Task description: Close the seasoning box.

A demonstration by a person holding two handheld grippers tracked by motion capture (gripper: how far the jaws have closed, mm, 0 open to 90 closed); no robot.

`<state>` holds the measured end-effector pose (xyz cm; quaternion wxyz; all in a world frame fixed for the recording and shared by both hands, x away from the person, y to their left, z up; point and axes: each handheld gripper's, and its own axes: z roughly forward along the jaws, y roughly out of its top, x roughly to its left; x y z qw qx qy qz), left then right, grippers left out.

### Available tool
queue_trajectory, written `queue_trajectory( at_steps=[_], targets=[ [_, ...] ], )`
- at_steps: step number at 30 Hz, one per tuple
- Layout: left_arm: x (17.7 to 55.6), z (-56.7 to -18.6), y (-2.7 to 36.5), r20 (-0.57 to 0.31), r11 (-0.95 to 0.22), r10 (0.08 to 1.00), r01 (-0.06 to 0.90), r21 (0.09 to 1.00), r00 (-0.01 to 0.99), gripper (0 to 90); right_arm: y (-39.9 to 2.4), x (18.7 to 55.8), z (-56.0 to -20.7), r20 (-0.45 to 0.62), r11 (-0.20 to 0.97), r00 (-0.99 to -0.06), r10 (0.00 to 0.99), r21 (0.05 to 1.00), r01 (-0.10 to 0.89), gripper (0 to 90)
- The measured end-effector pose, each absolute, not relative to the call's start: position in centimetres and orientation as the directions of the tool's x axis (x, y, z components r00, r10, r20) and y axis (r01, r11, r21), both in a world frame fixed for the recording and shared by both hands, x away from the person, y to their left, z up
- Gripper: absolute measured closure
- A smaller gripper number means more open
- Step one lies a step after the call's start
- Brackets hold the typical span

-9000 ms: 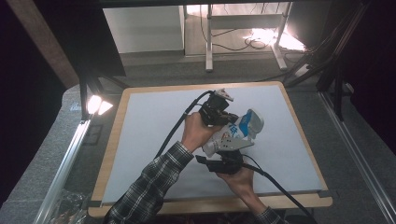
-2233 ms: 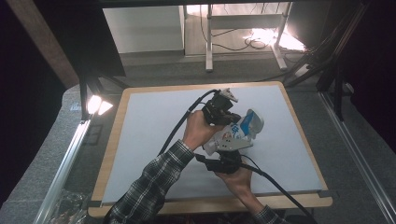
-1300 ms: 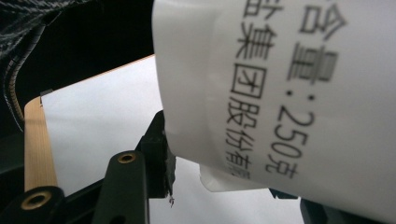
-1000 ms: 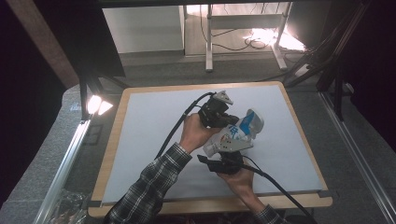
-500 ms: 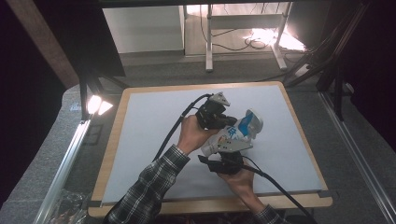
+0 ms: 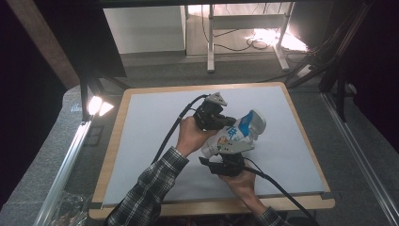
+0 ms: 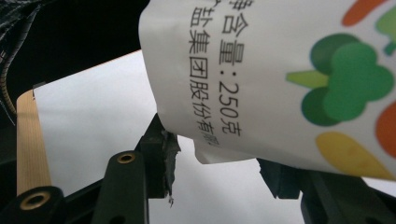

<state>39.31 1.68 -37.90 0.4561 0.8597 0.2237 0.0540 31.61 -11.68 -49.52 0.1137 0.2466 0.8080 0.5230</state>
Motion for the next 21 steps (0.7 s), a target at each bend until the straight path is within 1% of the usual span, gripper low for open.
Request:
queue_trajectory(
  at_steps=[9,21],
  targets=[
    [39.21,-37.85,2.06,-0.11,-0.462,0.436,0.327,0.825,0.893,90.0,-11.69,31.67,-49.7,0.074,0.334,-0.85,0.522,0.899,0.284,48.3],
    [38.76,-37.82,2.29,-0.106,-0.435,0.422,0.303,0.848,0.901,90.0,-11.9,31.81,-50.05,0.079,0.332,-0.839,0.538,0.895,0.297,47.5]
  ],
)
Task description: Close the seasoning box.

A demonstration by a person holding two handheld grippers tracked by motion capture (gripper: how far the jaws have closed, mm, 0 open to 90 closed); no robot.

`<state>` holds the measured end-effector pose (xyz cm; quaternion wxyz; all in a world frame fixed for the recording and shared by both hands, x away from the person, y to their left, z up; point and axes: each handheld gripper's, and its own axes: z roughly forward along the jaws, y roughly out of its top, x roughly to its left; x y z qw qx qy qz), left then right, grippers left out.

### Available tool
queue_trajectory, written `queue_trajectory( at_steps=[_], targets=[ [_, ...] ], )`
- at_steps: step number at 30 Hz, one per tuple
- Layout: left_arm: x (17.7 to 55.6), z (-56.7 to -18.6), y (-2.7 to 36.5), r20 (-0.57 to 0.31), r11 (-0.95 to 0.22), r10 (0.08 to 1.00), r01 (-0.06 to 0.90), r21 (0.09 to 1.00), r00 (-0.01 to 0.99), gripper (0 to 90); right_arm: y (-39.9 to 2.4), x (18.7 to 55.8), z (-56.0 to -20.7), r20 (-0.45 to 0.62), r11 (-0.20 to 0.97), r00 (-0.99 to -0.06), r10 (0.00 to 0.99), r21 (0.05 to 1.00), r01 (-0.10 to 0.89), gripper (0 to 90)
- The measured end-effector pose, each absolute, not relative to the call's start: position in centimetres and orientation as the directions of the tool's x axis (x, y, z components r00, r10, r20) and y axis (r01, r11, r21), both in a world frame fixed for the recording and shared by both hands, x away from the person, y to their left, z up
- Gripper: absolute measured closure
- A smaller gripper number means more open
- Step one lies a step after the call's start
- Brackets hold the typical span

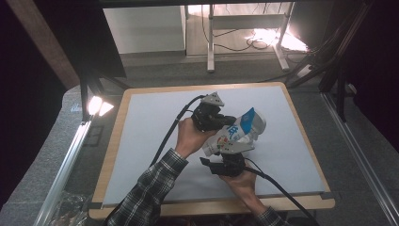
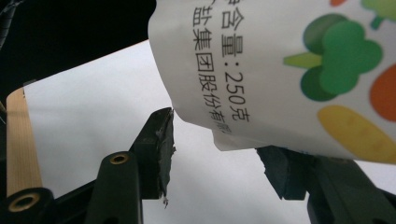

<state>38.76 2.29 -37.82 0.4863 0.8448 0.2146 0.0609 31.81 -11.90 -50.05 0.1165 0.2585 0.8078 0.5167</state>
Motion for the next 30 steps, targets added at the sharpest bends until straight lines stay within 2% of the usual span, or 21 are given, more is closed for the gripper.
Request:
queue_trajectory(
  at_steps=[30],
  targets=[
    [38.2,-38.3,4.2,-0.116,-0.408,0.379,0.278,0.869,0.918,90.0,-12.8,32.3,-50.4,0.048,0.35,-0.815,0.577,0.888,0.3,45.7]
  ],
)
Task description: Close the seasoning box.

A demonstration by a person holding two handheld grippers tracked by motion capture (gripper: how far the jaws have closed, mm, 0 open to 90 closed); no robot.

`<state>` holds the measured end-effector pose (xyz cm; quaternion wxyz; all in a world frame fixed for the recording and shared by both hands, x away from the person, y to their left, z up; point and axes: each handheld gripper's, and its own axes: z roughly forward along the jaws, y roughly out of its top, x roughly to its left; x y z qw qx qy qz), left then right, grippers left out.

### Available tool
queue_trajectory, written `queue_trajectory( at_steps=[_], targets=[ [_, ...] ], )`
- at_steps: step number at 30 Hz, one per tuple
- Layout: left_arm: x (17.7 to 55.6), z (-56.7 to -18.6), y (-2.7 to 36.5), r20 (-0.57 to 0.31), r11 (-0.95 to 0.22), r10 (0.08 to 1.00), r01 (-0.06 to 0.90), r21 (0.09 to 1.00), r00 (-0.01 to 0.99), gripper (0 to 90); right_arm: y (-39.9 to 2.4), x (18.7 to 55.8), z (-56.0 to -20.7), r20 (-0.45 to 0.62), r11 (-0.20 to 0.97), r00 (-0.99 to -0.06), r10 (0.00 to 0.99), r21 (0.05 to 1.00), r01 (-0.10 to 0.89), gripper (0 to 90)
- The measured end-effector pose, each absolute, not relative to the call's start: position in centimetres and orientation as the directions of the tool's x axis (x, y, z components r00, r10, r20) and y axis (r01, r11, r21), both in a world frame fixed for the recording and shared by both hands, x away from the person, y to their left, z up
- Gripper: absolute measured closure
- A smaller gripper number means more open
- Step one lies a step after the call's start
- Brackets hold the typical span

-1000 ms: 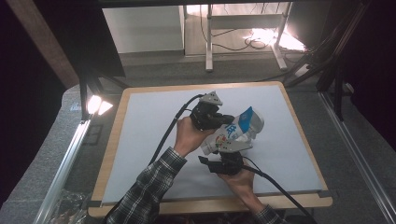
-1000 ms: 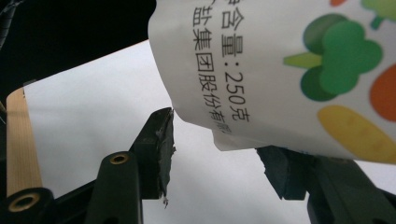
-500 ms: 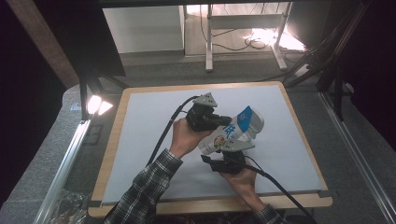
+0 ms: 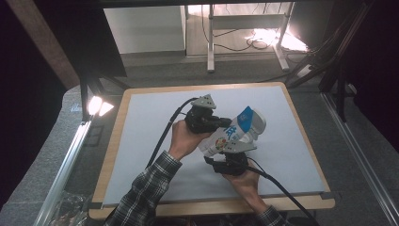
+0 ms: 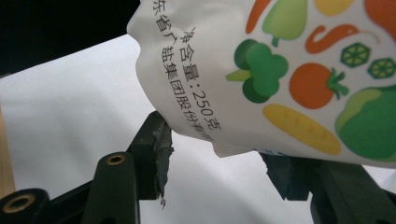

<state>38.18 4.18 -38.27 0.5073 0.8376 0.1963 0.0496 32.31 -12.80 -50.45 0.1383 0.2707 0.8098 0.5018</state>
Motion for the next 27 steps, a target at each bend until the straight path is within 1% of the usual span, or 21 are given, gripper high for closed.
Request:
queue_trajectory(
  at_steps=[16,27],
  targets=[
    [38.0,-38.5,4.8,-0.121,-0.419,0.366,0.279,0.864,0.923,90.0,-13.1,32.4,-50.9,0.022,0.365,-0.806,0.591,0.884,0.292,46.1],
    [37.8,-38.9,5.4,-0.134,-0.409,0.37,0.291,0.865,0.919,90.0,-13.2,32.3,-51.1,0.034,0.364,-0.807,0.589,0.881,0.303,46.1]
  ],
)
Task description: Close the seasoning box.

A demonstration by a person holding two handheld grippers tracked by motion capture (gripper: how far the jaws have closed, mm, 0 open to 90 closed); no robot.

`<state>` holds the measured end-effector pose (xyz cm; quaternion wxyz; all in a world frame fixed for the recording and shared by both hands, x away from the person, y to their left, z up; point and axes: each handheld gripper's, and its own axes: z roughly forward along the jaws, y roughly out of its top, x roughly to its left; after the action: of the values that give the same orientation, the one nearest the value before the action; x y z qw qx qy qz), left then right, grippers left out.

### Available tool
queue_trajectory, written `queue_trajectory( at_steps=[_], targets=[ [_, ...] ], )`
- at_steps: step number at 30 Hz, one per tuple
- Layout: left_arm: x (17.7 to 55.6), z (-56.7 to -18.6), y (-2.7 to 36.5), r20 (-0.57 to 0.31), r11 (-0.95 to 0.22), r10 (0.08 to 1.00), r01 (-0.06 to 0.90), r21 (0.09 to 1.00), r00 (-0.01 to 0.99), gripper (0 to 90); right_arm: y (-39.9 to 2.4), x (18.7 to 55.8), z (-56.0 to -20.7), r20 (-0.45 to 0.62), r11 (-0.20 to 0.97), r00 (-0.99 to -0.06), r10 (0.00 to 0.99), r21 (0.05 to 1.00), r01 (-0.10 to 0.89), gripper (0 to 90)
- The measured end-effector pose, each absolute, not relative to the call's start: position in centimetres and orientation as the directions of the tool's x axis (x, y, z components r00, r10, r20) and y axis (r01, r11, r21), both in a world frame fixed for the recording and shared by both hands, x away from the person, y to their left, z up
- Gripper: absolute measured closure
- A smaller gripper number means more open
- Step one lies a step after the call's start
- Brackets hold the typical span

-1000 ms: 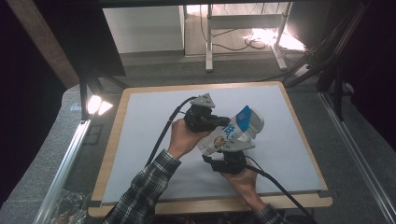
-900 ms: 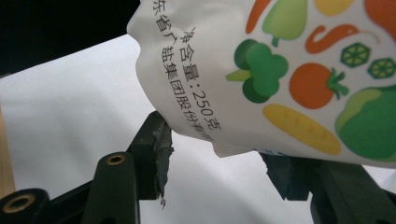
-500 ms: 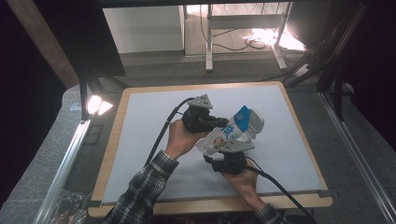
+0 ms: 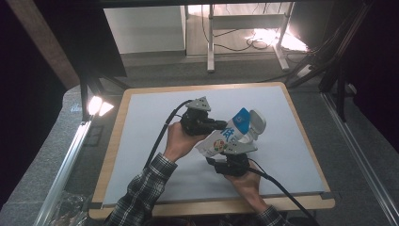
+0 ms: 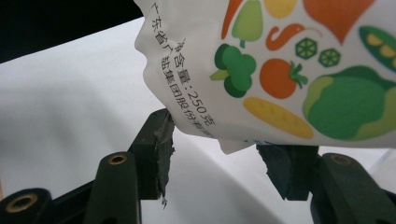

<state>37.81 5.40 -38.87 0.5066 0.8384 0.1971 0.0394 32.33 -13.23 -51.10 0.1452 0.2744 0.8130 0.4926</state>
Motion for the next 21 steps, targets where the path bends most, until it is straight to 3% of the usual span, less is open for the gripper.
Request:
queue_trajectory(
  at_steps=[21],
  targets=[
    [37.8,-39.7,6.7,-0.146,-0.403,0.37,0.3,0.865,0.917,90.0,-13.4,32.4,-51.8,0.02,0.394,-0.806,0.592,0.865,0.31,46.2]
  ],
)
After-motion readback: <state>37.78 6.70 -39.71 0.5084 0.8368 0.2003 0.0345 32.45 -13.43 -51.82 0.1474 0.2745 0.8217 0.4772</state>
